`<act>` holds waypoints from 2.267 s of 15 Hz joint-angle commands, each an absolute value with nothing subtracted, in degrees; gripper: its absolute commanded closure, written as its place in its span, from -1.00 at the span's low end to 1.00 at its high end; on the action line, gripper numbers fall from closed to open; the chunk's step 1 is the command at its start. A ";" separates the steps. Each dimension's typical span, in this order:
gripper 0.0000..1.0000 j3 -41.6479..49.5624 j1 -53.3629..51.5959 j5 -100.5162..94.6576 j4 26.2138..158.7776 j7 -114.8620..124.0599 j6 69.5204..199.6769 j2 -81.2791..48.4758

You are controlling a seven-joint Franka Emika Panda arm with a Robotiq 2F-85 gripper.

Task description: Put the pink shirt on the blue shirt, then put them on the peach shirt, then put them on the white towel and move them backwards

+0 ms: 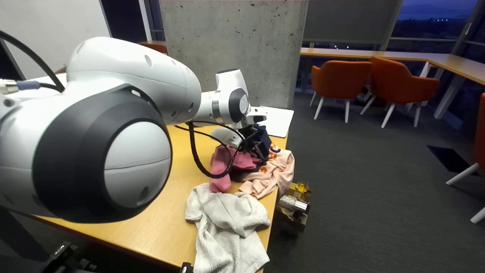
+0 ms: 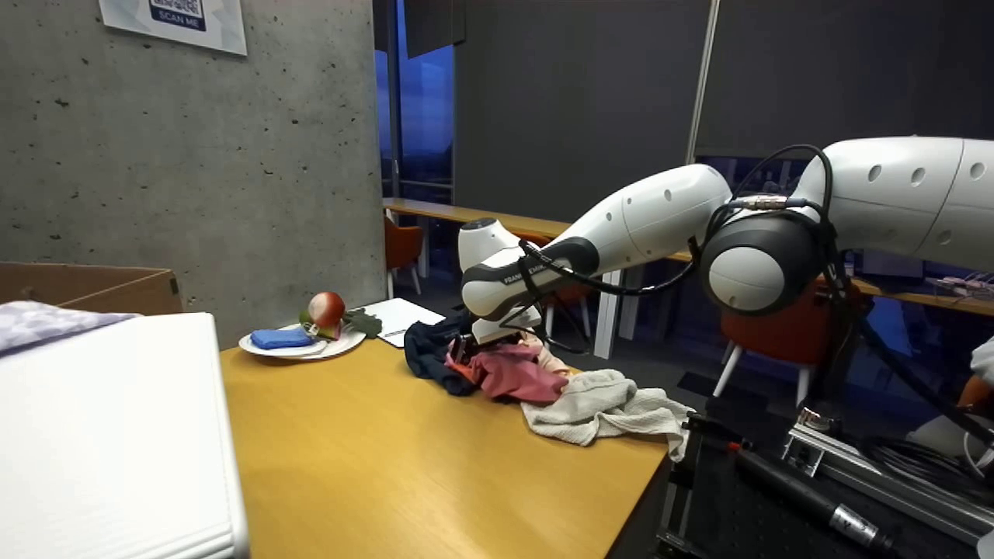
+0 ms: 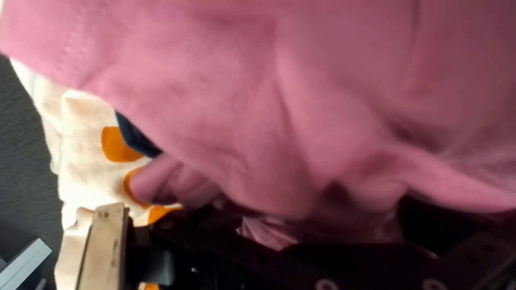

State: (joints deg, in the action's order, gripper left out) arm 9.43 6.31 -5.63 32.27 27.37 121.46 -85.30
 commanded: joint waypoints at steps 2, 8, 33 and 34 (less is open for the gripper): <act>-0.33 8.50 6.73 -4.54 36.59 28.20 122.79 -85.14; 0.48 6.80 5.31 -3.64 46.23 27.96 126.07 -78.77; 0.80 -4.95 -4.79 8.88 97.36 16.98 132.49 -42.61; 0.80 -4.78 -4.94 8.87 97.95 16.71 132.68 -43.26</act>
State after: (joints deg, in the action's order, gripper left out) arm -5.10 -4.70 6.97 94.44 19.08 130.73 -43.41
